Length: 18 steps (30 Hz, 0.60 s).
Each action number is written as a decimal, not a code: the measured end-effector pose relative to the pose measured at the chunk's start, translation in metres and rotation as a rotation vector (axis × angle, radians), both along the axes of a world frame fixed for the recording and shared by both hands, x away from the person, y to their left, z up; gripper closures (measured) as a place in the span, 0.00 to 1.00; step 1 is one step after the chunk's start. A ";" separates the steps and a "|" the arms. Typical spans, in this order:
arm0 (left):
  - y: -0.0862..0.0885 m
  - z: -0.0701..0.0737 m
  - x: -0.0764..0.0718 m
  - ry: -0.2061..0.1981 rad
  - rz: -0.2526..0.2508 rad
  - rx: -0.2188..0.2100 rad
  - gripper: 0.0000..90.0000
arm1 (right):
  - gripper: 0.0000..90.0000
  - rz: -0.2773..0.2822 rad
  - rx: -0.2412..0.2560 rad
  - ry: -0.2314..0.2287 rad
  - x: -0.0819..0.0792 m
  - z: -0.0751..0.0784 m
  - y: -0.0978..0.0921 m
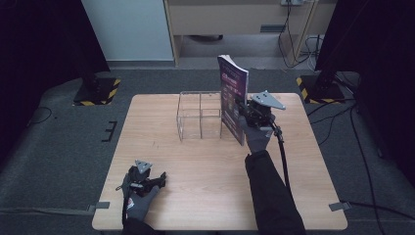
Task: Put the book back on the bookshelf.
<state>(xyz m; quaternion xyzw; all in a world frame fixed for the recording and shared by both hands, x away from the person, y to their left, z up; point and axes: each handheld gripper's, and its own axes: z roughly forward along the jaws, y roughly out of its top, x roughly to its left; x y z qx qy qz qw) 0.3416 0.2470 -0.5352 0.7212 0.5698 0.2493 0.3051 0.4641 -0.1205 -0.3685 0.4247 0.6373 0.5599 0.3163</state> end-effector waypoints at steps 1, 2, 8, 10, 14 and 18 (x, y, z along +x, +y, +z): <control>0.000 0.000 0.000 0.000 0.000 0.000 0.17 | 0.92 -0.004 -0.006 -0.003 0.000 -0.003 0.003; 0.000 0.000 0.000 0.000 0.000 0.000 0.17 | 0.92 -0.004 -0.006 -0.003 0.000 -0.003 0.003; 0.000 0.000 0.000 -0.001 0.001 -0.002 0.17 | 0.92 -0.018 -0.004 0.004 0.003 -0.011 0.006; 0.000 0.000 0.000 -0.001 0.001 -0.002 0.17 | 0.92 -0.023 -0.003 0.007 0.005 -0.013 0.006; 0.000 0.000 0.000 -0.001 0.000 -0.002 0.17 | 0.92 -0.032 -0.002 0.006 0.007 -0.018 0.006; 0.000 0.000 0.000 -0.001 0.000 -0.002 0.16 | 0.92 -0.029 -0.003 0.011 0.010 -0.023 0.009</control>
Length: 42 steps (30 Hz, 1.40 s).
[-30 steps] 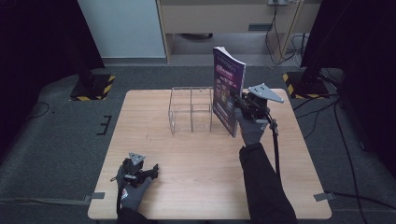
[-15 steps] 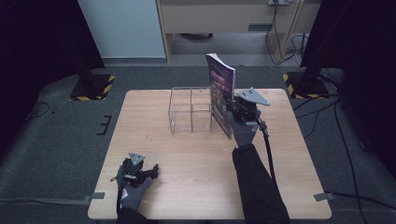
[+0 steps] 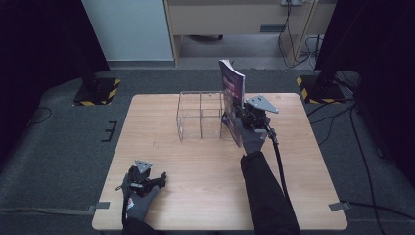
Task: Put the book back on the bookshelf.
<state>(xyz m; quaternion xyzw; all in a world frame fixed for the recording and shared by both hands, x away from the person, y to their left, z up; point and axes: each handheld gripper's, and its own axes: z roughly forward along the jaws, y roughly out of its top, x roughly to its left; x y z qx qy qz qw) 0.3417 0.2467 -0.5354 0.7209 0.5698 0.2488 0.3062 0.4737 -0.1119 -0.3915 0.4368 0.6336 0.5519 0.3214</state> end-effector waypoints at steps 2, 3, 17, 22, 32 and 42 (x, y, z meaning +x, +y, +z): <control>0.000 0.000 0.000 0.000 0.000 0.000 0.16 | 0.92 -0.001 -0.006 0.004 0.001 -0.002 0.003; 0.000 0.000 0.000 0.000 0.000 0.000 0.16 | 0.92 0.000 -0.005 0.008 0.001 -0.004 0.004; 0.000 0.000 0.000 0.000 0.000 0.000 0.16 | 0.92 0.017 -0.005 0.000 -0.007 -0.021 0.008; 0.000 0.000 0.000 0.000 0.000 0.000 0.16 | 0.92 0.028 -0.024 0.020 -0.015 -0.023 0.009; 0.000 0.000 0.000 0.000 0.000 0.000 0.16 | 0.91 0.071 -0.089 0.072 -0.036 -0.026 0.005; 0.000 0.000 0.000 0.000 0.000 0.000 0.16 | 0.90 0.080 -0.102 0.096 -0.052 -0.033 0.003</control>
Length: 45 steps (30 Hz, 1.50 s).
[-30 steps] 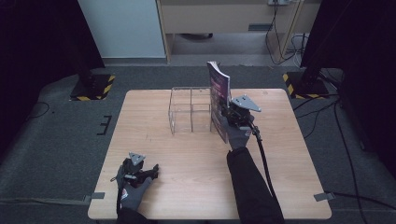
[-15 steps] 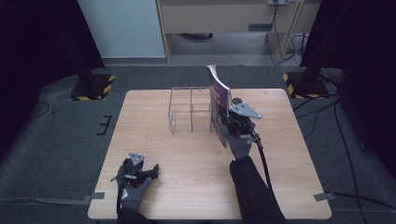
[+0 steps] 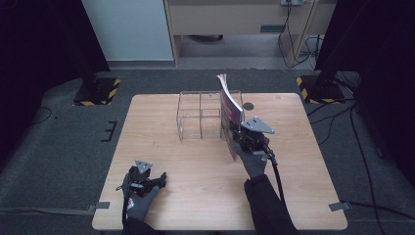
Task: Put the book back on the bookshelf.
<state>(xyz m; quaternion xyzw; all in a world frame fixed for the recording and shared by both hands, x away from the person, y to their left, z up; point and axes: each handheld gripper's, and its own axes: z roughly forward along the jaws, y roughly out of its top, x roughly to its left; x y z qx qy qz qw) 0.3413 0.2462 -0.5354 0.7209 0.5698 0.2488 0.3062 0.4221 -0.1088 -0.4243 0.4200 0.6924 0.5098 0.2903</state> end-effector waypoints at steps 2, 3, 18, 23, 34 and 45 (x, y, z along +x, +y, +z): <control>0.000 0.000 0.000 0.000 0.000 0.000 0.16 | 0.89 0.001 -0.010 -0.001 -0.002 0.000 0.001; 0.000 0.000 0.000 -0.001 0.000 0.000 0.16 | 0.88 -0.002 -0.010 -0.004 -0.003 0.000 0.001; 0.000 0.000 0.000 0.000 0.000 0.000 0.16 | 0.92 -0.054 -0.005 -0.029 0.000 0.033 0.005; 0.000 0.000 0.000 0.000 0.000 0.000 0.16 | 0.92 -0.080 -0.031 -0.069 -0.001 0.032 0.007; 0.000 0.000 0.000 0.000 0.000 -0.001 0.16 | 0.92 -0.154 -0.055 -0.133 0.014 0.030 0.009; 0.000 0.000 0.000 0.001 -0.001 -0.001 0.16 | 0.92 -0.196 -0.071 -0.159 0.026 0.027 0.025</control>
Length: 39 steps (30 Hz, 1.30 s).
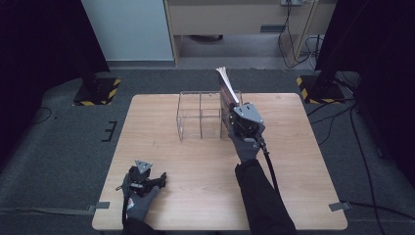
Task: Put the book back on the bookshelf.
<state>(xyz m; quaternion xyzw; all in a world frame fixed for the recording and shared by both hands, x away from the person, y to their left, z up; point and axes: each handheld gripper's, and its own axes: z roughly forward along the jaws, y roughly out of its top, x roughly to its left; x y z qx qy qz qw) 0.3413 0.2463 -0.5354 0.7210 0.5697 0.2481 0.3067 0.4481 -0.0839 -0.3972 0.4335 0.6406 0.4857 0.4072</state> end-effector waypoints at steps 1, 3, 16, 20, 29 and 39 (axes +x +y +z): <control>0.000 0.000 0.000 0.000 0.000 0.000 0.16 | 0.92 -0.005 -0.003 0.000 0.001 -0.002 0.002; 0.000 0.000 0.000 0.000 0.000 0.000 0.16 | 0.92 -0.020 0.002 -0.010 0.001 -0.005 0.004; 0.000 0.000 0.000 0.000 -0.001 0.000 0.16 | 0.92 -0.011 0.022 -0.013 0.001 -0.009 0.016; 0.000 0.000 0.000 0.000 -0.001 0.000 0.16 | 0.92 -0.015 0.019 -0.008 0.002 -0.008 0.018; 0.000 0.000 0.000 0.000 -0.001 0.000 0.16 | 0.90 0.009 0.005 0.012 0.002 -0.007 0.022; 0.000 0.000 0.000 0.000 -0.002 0.001 0.16 | 0.60 0.076 0.001 0.003 -0.006 0.001 0.017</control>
